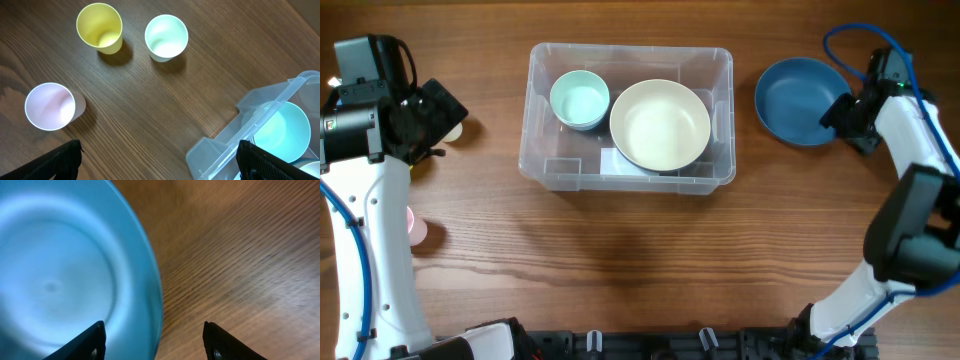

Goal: Pack container
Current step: 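Release the cream bowl and move right gripper to the far teal bowl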

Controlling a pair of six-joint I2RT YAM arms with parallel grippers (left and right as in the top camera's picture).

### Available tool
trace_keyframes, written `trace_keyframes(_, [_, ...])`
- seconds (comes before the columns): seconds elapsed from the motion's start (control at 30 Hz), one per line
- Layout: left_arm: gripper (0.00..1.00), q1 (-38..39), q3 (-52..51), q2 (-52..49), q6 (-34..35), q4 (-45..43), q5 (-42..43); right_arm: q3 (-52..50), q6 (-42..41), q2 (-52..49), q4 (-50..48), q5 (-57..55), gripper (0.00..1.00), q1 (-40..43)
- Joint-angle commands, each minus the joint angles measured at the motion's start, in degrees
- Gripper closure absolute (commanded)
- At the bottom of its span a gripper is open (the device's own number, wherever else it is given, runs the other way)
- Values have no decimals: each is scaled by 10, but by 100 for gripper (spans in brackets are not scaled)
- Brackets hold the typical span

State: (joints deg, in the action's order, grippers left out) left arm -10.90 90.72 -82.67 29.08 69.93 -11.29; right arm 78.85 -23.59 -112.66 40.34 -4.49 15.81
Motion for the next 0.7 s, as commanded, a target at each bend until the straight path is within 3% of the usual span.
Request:
trace_keyframes(0.0, [0,-3,6,8,6,0,-1,4,-6,-23,-4,11,41,-1])
trace_keyframes(0.03, [0,-3,6,8,6,0,-1,4,-6,-23,-5,12,46,-1])
trace_keyframes(0.1, [0,-3,6,8,6,0,-1,4,-6,-21,-6,12,71,-1])
trace_keyframes(0.13, [0,-3,6,8,6,0,-1,4,-4,-21,-3,12,89,-1])
trace_keyframes(0.17, [0,-3,6,8,6,0,-1,4,-4,-21,0,11,96,-1])
trace_keyframes(0.47, [0,-3,6,8,6,0,-1,5,-4,-3,10,12,96,-1])
trace_keyframes(0.67, [0,-3,6,8,6,0,-1,12,82,151,31,36,96,-5])
